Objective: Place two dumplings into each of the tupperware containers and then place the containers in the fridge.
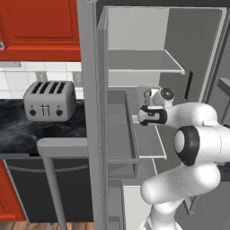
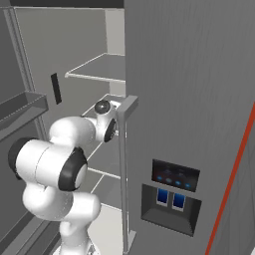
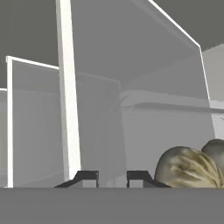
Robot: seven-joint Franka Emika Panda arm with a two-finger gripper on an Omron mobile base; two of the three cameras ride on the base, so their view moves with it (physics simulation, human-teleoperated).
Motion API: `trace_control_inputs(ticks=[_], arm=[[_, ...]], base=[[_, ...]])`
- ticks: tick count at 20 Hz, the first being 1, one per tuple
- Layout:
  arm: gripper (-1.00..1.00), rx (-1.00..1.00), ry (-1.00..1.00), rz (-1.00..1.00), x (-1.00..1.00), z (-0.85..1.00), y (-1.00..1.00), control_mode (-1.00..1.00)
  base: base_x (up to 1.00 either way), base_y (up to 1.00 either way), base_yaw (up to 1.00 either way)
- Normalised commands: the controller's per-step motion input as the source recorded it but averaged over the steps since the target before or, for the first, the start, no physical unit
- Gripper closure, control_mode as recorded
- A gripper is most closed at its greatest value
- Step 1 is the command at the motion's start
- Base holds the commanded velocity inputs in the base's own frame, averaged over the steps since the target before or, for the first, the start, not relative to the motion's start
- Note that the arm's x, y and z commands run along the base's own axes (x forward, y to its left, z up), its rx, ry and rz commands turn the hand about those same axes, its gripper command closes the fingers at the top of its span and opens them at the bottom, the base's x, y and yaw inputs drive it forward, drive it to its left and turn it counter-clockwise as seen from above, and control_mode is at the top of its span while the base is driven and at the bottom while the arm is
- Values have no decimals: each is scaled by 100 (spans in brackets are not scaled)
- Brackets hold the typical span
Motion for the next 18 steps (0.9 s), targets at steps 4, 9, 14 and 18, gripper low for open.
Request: trace_control_inputs(ticks=[4,9,14,18], arm=[[100,0,0,0,31,-26,0,-100],[100,0,-3,0,34,-3,0,-100],[-100,0,-3,0,31,0,0,-100],[-100,0,0,0,5,0,0,-100]], base=[[0,0,0],[0,0,0],[0,0,0],[0,0,0]])
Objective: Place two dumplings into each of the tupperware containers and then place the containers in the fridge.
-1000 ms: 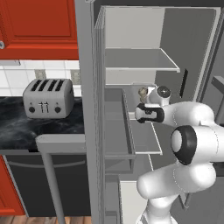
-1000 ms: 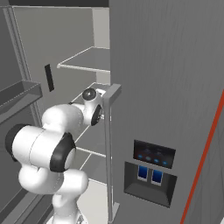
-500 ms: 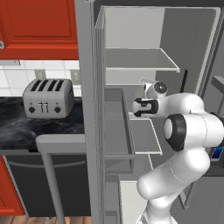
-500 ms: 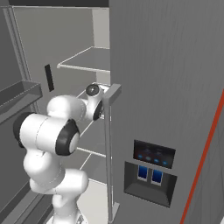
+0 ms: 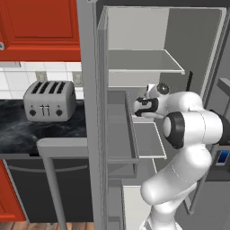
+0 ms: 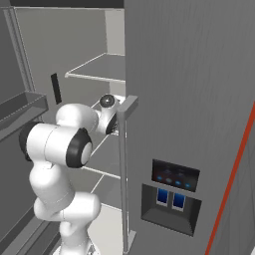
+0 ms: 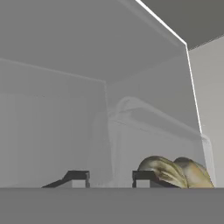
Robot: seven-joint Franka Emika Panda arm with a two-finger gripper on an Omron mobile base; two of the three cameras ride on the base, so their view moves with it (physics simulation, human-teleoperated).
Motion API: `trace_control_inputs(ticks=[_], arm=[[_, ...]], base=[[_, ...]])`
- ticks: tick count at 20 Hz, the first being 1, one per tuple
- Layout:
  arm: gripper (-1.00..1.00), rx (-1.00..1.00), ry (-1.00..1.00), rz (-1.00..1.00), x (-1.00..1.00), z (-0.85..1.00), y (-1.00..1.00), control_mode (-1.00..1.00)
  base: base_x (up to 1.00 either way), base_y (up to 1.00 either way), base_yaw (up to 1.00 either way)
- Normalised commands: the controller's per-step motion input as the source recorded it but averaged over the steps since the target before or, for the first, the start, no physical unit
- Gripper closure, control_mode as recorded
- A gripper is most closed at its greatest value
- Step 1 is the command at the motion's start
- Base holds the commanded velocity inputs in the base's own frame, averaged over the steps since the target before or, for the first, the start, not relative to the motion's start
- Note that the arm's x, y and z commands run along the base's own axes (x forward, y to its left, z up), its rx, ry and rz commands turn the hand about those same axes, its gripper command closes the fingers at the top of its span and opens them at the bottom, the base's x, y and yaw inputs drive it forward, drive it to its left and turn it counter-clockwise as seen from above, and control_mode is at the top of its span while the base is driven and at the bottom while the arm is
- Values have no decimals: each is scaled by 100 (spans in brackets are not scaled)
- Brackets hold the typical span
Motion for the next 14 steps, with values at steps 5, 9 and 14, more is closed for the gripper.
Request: trace_control_inputs(ticks=[5,9,14], arm=[[-100,0,0,0,0,0,0,-100],[-100,0,-14,-1,-16,8,0,-100],[-100,0,-7,-12,-53,36,0,-100]], base=[[0,0,0],[0,0,0],[0,0,0]])
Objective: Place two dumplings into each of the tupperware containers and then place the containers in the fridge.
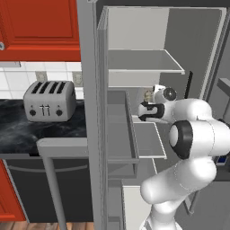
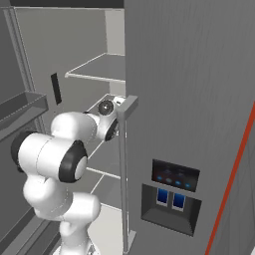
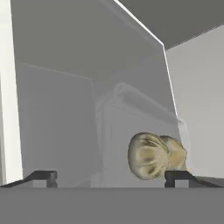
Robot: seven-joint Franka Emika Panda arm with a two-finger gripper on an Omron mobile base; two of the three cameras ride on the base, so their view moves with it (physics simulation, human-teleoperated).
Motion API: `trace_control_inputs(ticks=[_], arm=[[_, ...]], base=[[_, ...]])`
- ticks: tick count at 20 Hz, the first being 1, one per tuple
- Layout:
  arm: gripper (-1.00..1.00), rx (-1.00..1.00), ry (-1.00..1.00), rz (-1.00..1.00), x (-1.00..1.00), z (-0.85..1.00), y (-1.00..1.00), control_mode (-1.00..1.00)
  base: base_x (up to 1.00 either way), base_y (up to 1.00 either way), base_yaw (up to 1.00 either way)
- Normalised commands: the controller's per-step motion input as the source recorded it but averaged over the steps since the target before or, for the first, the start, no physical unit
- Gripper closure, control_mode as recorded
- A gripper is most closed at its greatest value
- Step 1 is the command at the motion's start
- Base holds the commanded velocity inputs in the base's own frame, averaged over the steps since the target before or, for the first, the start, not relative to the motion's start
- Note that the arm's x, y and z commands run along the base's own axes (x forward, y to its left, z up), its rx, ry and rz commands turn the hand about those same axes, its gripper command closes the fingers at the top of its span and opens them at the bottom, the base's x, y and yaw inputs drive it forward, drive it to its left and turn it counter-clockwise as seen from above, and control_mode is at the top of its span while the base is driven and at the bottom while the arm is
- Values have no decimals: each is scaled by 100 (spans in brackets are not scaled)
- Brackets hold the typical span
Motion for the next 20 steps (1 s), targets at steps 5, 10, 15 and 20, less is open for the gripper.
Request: trace_control_inputs(ticks=[5,10,15,20], arm=[[-100,0,6,-16,-47,90,22,-100],[-100,0,24,-12,-41,95,35,-100],[-100,17,27,-9,-77,57,1,-100],[-100,23,14,-13,-98,4,-6,-100]], base=[[0,0,0],[0,0,0],[0,0,0],[0,0,0]])
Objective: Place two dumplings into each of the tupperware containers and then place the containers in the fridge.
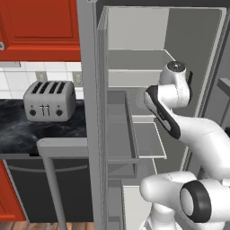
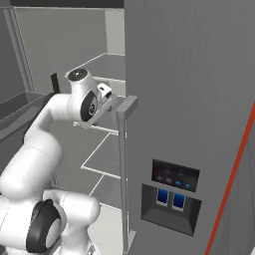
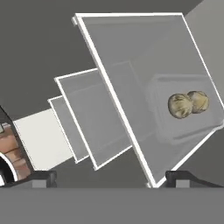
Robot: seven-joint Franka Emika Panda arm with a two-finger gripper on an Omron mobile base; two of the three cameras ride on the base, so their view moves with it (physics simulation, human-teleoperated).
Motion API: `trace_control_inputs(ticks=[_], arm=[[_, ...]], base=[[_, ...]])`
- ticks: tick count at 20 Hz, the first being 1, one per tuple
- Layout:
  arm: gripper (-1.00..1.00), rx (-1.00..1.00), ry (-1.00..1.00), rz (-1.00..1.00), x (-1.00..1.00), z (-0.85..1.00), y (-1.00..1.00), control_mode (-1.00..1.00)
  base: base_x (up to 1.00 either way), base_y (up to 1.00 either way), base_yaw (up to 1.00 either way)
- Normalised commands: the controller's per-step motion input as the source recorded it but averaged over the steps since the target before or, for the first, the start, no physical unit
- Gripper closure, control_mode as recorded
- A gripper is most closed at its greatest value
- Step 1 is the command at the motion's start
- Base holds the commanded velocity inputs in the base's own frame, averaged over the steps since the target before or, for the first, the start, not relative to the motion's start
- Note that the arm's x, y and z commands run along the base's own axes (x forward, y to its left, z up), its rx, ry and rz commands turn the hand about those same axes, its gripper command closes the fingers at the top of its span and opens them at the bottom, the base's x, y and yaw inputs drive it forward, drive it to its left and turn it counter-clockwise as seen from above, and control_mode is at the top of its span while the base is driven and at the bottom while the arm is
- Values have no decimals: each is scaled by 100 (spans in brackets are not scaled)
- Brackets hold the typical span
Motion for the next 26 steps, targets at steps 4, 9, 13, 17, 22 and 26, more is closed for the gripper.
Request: trace_control_inputs(ticks=[4,9,13,17,22,26], arm=[[-100,12,0,-20,-100,-1,-8,-100],[-100,4,1,-27,-100,0,-2,-100],[-100,11,8,-32,-90,0,-9,-100],[-100,23,13,-36,-88,-1,-16,-100],[-100,19,1,-37,-89,-6,0,-100],[-100,11,-5,-17,-27,0,35,-100]], base=[[0,0,0],[0,0,0],[0,0,0],[0,0,0],[0,0,0],[0,0,0]])
